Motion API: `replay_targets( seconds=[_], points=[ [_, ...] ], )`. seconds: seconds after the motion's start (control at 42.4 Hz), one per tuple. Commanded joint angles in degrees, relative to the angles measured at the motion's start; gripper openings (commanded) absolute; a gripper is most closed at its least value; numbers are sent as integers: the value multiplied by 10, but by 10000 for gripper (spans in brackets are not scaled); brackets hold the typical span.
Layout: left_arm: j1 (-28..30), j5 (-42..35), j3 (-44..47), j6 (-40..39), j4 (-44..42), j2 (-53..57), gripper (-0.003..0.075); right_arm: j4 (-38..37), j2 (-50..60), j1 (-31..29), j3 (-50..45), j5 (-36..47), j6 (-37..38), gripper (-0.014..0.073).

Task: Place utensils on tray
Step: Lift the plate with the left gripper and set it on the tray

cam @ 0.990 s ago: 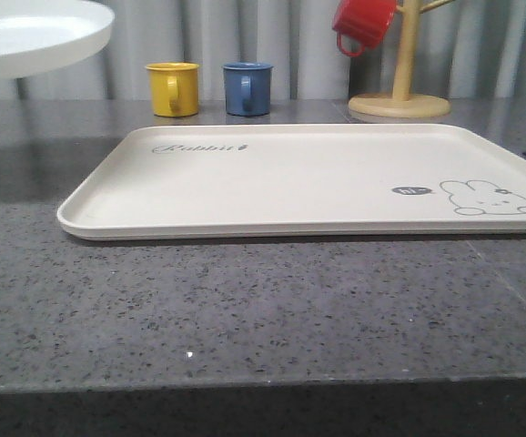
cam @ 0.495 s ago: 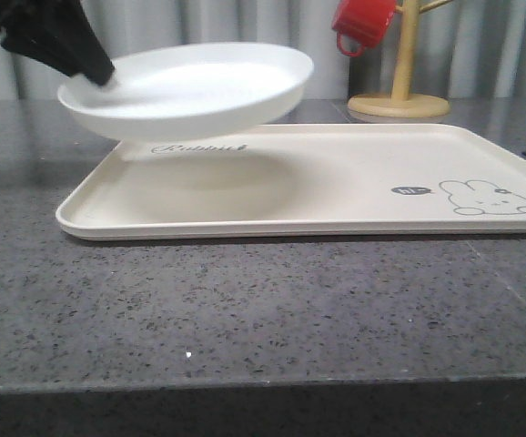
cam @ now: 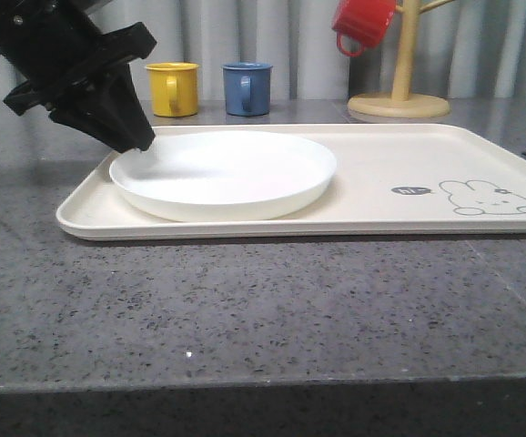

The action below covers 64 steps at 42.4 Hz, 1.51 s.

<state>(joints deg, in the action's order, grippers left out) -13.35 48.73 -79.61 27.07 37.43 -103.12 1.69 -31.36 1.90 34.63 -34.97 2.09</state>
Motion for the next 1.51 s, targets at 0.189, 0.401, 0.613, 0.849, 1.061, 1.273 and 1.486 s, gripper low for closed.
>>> replay_targets(
  seconds=[0.189,0.401,0.613,0.849,1.061,1.273,1.486],
  points=[
    [0,-5,-42,-13,-25,42,368,-5,-6,-1,21,39,-2,510],
    [-47,5,-80,-60,-124,116,368,-5,-6,-1,21,39,-2,510],
    [-168,23,-66,-179,-335,193,368,-5,-6,-1,21,39,-2,510],
    [-262,-23,49,-260,-439,303,368,-5,-6,-1,21,39,-2,510],
    [-275,-33,158,-260,-416,407,368,-5,-6,-1,21,39,-2,510],
    [-275,-53,228,-260,-417,488,368,-4,-6,-1,21,39,-2,510],
    [-275,-54,238,-260,-419,511,368,-1,-6,-1,21,39,-2,510]
  ],
)
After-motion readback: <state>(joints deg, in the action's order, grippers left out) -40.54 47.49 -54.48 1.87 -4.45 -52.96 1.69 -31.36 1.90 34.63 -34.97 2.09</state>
